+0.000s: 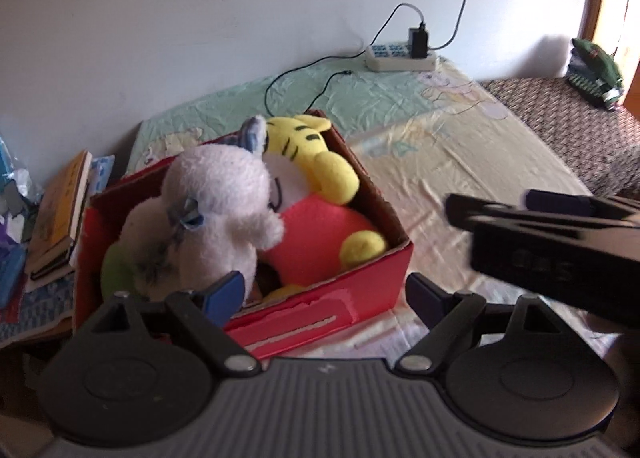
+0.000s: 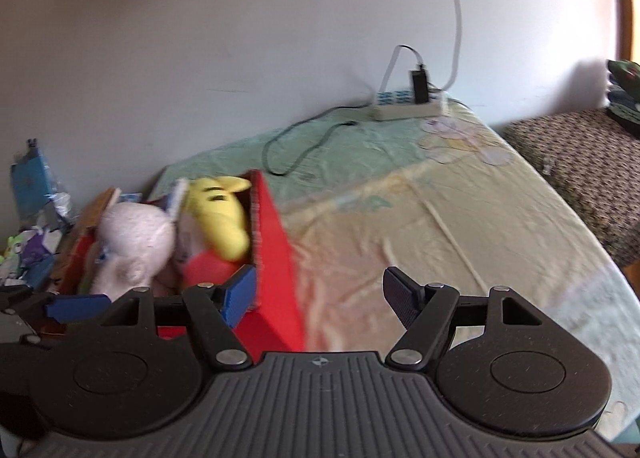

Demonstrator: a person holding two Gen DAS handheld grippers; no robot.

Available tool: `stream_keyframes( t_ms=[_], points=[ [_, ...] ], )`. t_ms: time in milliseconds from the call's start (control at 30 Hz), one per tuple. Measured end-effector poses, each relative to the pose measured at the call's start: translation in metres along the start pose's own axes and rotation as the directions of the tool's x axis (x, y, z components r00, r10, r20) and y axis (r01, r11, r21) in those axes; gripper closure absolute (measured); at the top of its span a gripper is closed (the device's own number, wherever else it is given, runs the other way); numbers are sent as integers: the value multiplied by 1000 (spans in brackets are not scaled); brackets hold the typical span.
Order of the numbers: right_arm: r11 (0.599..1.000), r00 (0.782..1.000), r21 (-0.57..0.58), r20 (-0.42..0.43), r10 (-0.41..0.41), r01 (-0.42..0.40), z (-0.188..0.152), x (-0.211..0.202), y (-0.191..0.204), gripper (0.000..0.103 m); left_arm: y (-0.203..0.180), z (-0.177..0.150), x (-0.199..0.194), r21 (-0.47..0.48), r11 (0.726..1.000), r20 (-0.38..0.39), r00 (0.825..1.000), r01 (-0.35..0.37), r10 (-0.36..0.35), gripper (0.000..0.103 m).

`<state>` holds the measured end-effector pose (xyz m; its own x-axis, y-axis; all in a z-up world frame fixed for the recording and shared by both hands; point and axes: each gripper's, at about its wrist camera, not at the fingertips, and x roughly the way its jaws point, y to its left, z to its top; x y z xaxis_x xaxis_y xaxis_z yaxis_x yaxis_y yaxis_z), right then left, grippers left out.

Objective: Organize objects

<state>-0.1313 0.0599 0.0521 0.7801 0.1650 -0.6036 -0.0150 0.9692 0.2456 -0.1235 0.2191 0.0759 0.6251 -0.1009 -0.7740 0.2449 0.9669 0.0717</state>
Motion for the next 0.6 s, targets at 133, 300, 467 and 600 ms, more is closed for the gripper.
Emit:
stream_keyframes(
  t_ms=[133, 300, 467, 600],
  points=[
    [1000, 1000, -8, 24, 19, -19, 5, 0, 14, 30, 13, 4, -8, -18, 996, 16, 996, 89, -89, 16],
    [1000, 998, 9, 68, 7, -7, 14, -7, 17, 30, 17, 9, 3, -14, 993, 76, 990, 118, -116, 16],
    [1000, 995, 17, 97, -21, 19, 15, -12, 14, 30, 12, 8, 21, 16, 992, 77, 989, 126, -127, 16],
    [999, 993, 20, 106, -48, 46, 12, -18, 10, 30, 4, 9, 27, 41, 994, 76, 991, 105, -108, 16]
  ],
)
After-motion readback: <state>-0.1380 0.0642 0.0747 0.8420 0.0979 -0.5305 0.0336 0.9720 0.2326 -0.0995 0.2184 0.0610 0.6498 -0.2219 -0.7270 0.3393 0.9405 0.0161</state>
